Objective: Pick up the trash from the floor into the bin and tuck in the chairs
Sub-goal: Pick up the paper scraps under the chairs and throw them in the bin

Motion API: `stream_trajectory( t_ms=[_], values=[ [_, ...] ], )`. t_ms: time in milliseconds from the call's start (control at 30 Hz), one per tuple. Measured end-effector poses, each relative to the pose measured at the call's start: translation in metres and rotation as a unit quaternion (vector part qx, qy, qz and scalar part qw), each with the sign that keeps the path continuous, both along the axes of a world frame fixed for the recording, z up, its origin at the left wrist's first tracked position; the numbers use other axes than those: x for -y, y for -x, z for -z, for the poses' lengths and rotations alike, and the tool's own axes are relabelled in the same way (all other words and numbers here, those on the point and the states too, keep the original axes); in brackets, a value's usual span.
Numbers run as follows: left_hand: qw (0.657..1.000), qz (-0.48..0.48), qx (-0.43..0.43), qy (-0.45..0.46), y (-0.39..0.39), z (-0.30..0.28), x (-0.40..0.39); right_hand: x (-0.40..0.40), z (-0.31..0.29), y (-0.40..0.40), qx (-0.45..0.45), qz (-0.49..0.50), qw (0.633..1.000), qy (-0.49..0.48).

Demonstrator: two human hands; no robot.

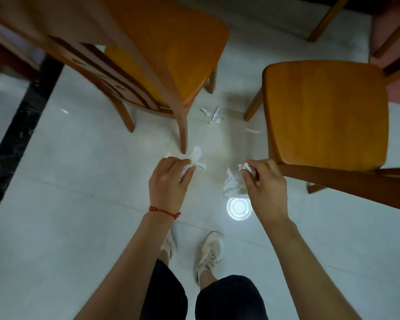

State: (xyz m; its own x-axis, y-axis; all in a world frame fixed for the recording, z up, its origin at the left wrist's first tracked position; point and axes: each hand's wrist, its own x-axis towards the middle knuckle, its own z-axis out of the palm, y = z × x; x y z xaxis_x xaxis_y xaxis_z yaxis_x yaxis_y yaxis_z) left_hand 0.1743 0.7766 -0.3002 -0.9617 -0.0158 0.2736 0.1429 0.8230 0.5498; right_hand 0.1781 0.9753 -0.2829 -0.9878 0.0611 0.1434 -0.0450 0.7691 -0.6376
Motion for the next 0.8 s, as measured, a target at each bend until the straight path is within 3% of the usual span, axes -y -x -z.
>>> stream_trajectory(
  t_ms=[400,800],
  values=[
    [0.986,-0.163,-0.035,-0.001,-0.111,-0.088,0.108,0.111,-0.082,-0.06,-0.038,-0.117,0.992,0.01],
    [0.952,-0.304,-0.026,-0.002,-0.308,-0.139,0.286,0.306,-0.133,-0.165,-0.04,-0.307,0.951,-0.014]
  ],
)
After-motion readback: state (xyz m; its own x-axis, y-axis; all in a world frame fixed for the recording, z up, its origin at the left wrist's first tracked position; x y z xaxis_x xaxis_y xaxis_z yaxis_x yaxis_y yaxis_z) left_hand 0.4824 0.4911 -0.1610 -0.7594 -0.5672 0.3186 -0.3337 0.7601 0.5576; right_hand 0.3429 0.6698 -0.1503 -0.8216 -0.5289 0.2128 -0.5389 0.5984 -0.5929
